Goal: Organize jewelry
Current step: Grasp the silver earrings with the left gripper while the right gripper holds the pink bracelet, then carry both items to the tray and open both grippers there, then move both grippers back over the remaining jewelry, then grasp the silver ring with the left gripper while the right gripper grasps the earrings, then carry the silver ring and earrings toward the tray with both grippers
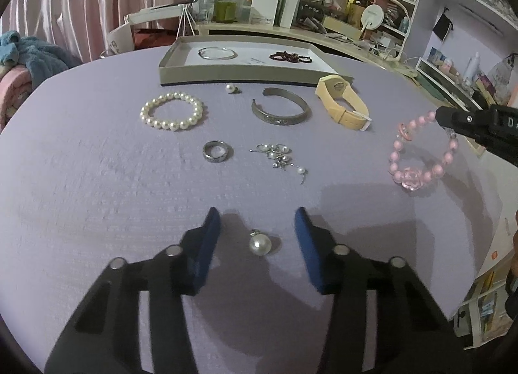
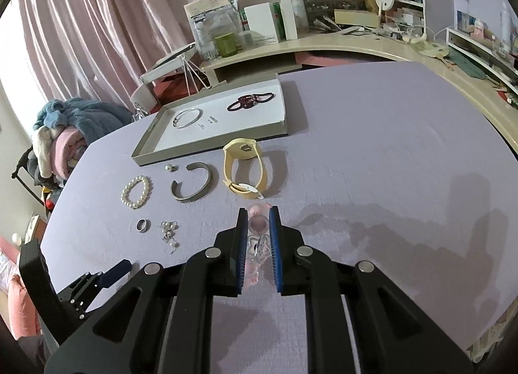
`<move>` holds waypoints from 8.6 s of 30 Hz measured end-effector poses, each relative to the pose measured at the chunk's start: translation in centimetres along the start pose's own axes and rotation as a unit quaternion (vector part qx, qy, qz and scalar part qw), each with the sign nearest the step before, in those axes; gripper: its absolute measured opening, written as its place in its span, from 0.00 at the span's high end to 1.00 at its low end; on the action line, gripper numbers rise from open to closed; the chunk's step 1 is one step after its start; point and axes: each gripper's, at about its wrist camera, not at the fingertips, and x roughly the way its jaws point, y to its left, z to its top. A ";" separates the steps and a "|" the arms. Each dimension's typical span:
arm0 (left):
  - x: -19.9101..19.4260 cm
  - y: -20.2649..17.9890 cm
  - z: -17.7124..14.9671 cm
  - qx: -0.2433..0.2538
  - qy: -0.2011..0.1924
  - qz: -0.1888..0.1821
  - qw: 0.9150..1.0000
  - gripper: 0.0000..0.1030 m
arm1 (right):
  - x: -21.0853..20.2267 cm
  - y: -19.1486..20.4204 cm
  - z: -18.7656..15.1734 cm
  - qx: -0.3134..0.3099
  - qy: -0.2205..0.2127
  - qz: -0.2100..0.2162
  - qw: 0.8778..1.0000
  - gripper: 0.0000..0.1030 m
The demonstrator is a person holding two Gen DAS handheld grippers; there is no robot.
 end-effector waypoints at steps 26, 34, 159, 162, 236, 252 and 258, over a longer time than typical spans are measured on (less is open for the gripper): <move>-2.9 2.6 2.9 -0.033 -0.036 0.002 0.999 0.88 | -1.6 1.2 2.5 -0.006 -0.030 0.040 0.999 0.86; -5.8 5.0 7.8 -0.033 -0.074 0.008 0.997 0.88 | -2.8 2.7 5.2 -0.016 -0.066 0.062 0.996 0.86; -11.1 16.6 8.0 -0.175 -0.176 0.048 0.968 0.13 | 9.9 12.1 -3.3 -0.166 0.073 0.067 0.981 0.65; -11.3 17.3 7.7 -0.176 -0.176 0.053 0.967 0.13 | 10.1 12.7 -3.5 -0.187 0.067 0.043 0.979 0.72; -7.4 5.1 17.1 -0.035 -0.097 0.024 0.994 0.79 | -2.6 2.7 11.4 0.006 -0.116 0.105 0.988 0.93; -5.3 4.9 27.3 -0.011 -0.141 -0.018 0.990 0.79 | 0.3 5.0 17.9 -0.031 -0.142 0.099 0.984 0.93; -2.1 4.7 28.7 -0.005 -0.128 -0.029 0.991 0.79 | 3.7 5.5 18.9 -0.036 -0.120 0.096 0.988 0.93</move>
